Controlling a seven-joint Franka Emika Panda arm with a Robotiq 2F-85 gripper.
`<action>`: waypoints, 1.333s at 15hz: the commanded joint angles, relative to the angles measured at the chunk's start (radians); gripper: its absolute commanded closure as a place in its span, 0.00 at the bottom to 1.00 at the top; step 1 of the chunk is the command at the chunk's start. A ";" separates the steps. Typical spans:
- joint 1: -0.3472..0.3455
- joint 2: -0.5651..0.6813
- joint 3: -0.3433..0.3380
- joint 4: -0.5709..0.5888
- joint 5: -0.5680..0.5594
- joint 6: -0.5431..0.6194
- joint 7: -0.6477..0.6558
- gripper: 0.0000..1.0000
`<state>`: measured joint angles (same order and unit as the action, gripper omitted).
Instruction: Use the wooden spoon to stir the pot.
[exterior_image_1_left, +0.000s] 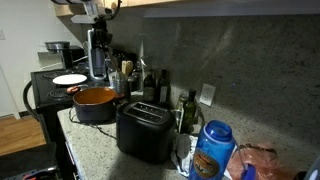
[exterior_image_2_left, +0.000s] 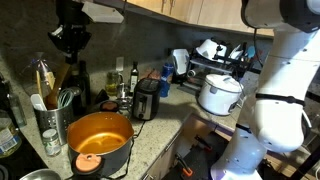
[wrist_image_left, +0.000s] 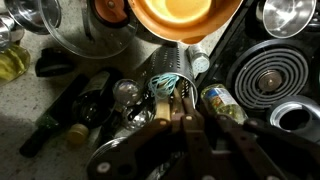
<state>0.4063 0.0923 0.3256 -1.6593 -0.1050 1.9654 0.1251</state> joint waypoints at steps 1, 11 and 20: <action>-0.014 -0.083 0.007 -0.025 0.021 -0.078 0.002 0.96; -0.048 -0.268 -0.008 -0.102 0.166 -0.173 -0.053 0.96; -0.102 -0.249 -0.062 -0.165 0.301 -0.388 -0.198 0.96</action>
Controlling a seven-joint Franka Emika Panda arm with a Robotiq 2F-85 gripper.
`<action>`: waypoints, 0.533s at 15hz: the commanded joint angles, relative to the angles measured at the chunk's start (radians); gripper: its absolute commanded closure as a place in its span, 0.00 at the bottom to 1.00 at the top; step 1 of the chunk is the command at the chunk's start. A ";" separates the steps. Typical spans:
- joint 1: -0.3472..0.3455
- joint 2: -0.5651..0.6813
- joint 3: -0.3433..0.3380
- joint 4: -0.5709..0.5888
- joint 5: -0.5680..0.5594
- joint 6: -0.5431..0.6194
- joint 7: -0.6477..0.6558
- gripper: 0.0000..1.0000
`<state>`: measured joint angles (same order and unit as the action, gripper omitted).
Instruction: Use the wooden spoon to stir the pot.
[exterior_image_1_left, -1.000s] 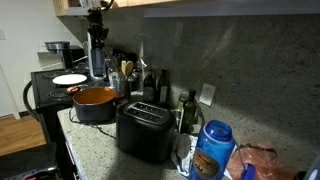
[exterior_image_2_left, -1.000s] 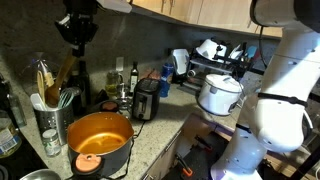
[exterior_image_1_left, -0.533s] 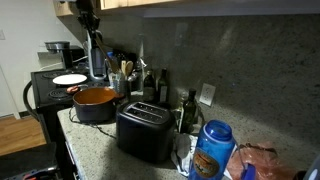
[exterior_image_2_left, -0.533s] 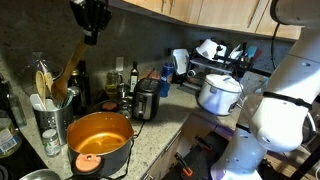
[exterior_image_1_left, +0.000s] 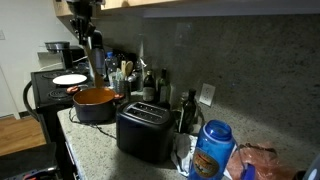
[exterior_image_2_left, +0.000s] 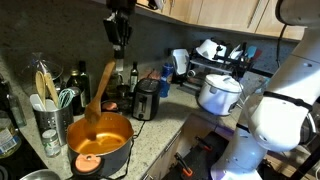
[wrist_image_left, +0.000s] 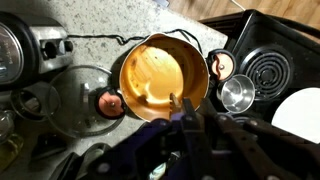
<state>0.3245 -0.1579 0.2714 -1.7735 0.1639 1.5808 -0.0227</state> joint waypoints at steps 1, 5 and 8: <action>-0.023 0.009 -0.010 -0.067 0.037 0.002 -0.065 0.96; -0.031 0.052 -0.012 -0.128 0.056 0.021 -0.127 0.96; -0.036 0.086 -0.011 -0.137 0.039 0.015 -0.137 0.96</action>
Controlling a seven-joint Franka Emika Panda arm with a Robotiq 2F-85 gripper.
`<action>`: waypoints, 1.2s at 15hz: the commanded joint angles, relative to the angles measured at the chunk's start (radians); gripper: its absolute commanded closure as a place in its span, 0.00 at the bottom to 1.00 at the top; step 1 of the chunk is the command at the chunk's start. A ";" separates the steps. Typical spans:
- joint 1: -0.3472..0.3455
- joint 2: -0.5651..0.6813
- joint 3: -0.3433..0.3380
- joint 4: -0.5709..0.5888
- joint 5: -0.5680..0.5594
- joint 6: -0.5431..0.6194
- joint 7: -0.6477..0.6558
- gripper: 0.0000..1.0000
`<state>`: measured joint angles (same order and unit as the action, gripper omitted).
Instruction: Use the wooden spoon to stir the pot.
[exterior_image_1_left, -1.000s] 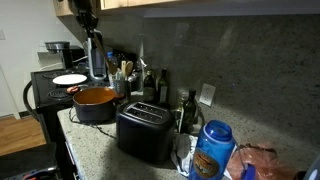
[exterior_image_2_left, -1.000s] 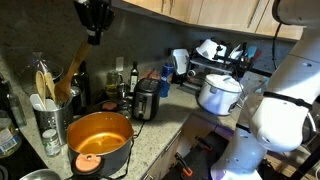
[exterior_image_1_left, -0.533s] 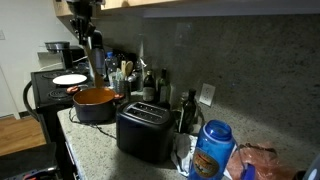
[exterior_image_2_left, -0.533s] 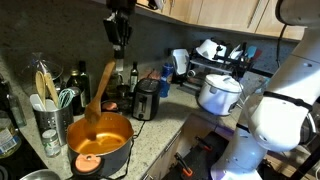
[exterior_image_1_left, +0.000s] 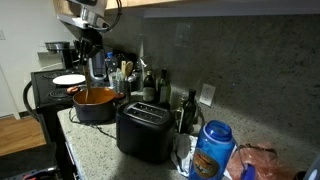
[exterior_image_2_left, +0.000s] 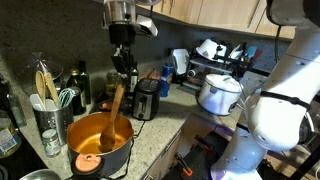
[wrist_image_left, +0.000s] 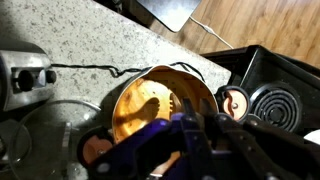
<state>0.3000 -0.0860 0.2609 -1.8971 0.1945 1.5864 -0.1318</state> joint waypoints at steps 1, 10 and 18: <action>-0.014 0.026 0.001 -0.011 -0.004 0.013 -0.017 0.96; 0.017 0.113 0.045 0.009 -0.144 0.193 0.036 0.96; 0.027 0.170 0.056 0.060 -0.116 0.225 0.009 0.96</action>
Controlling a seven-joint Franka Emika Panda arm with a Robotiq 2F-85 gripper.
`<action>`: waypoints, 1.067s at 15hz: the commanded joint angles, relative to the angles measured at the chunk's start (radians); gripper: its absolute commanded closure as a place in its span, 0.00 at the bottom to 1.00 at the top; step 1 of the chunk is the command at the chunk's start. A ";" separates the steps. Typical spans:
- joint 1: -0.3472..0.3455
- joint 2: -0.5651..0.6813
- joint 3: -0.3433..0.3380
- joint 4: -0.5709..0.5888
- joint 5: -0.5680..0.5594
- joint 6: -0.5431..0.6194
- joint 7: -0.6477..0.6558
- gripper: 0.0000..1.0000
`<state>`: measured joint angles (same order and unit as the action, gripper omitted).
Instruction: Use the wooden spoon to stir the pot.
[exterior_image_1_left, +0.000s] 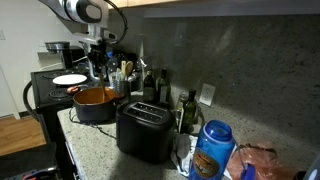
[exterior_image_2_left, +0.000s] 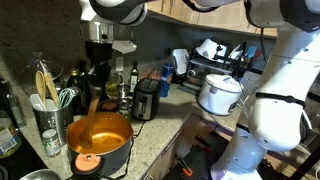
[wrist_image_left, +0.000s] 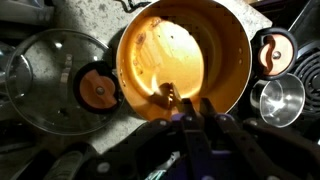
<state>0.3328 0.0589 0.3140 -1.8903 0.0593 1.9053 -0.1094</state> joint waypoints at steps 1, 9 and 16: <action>-0.007 0.028 0.002 0.066 0.027 -0.130 -0.021 0.96; -0.010 0.079 -0.010 0.186 -0.024 -0.430 0.033 0.96; 0.029 0.063 -0.001 0.159 -0.229 -0.359 0.191 0.96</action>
<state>0.3430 0.1256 0.3059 -1.7362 -0.1041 1.5222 0.0146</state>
